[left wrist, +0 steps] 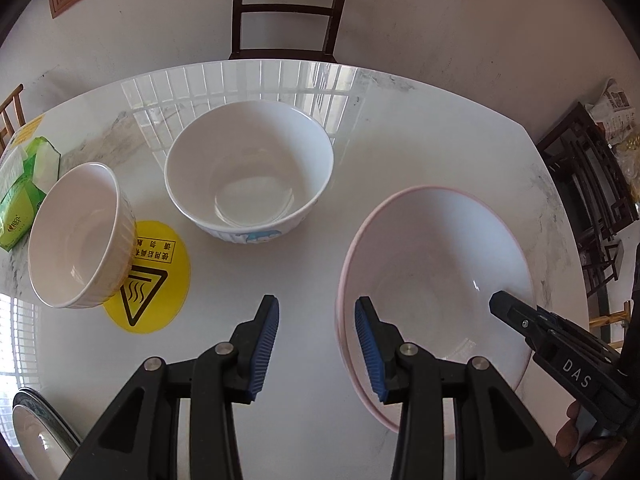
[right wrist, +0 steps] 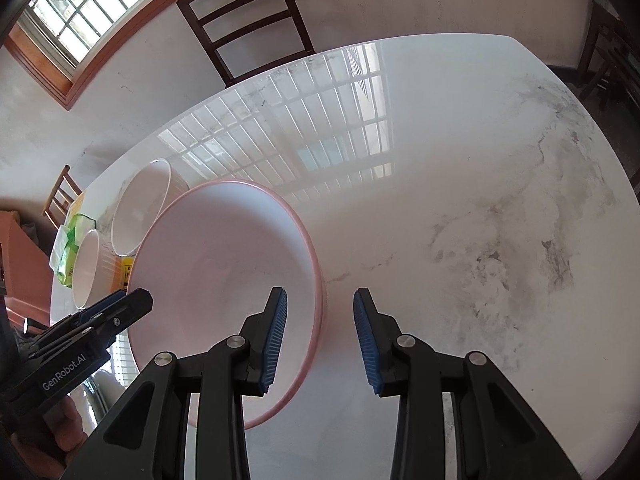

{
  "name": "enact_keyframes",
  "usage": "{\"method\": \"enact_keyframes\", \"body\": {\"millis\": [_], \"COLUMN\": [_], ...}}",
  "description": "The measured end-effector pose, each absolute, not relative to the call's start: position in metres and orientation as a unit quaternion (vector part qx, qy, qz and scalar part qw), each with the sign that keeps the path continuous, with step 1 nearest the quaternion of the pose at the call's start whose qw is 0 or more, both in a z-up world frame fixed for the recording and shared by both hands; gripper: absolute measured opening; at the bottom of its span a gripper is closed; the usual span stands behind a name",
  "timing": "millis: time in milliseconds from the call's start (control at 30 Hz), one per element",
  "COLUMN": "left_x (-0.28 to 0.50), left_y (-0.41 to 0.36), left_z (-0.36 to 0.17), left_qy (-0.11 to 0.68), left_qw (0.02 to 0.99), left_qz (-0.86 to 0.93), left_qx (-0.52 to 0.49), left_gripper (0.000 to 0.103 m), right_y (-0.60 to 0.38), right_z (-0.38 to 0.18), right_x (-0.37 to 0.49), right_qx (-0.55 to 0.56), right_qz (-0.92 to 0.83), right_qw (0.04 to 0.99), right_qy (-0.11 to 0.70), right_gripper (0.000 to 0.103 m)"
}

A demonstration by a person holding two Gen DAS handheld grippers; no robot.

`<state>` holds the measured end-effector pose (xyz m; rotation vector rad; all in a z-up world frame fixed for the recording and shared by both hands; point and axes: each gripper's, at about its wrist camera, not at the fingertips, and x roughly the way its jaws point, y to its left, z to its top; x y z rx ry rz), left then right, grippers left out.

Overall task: Organize plates and bowls
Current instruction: 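Close right tool on pink bowl rim while left tool closes on its rim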

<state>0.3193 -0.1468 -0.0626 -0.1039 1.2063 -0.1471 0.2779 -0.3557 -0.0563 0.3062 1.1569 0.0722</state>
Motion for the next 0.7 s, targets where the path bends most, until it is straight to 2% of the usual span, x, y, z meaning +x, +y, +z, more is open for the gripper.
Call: {"method": "enact_keyframes", "body": {"millis": [100,200,433,500,700], "left_x": [0.319,0.321,0.318,0.317,0.310], "left_y": [-0.145,-0.146,-0.155,-0.157,-0.158], "left_z": [-0.070,-0.076,-0.077,-0.077,-0.076], "left_qy": [0.571,0.575,0.573,0.573,0.576], "left_qw": [0.817,0.814,0.813,0.813,0.812], "left_qz": [-0.068,-0.071,-0.098,-0.095,-0.095], "left_qx": [-0.048,-0.047,-0.040,-0.037,-0.027], "left_gripper": [0.040,0.038,0.011,0.010,0.009], "right_y": [-0.357,-0.358,-0.356,-0.355,-0.352], "right_z": [-0.062,-0.065,-0.067,-0.067,-0.066], "right_x": [0.280,0.279,0.280,0.280,0.277], "right_qx": [0.146,0.149,0.151,0.152,0.150], "right_qz": [0.032,0.033,0.039,0.041,0.040], "right_qw": [0.825,0.826,0.828,0.827,0.825], "right_qy": [0.545,0.542,0.539,0.540,0.544], "right_gripper": [0.023,0.021,0.014,0.011,0.011]}}
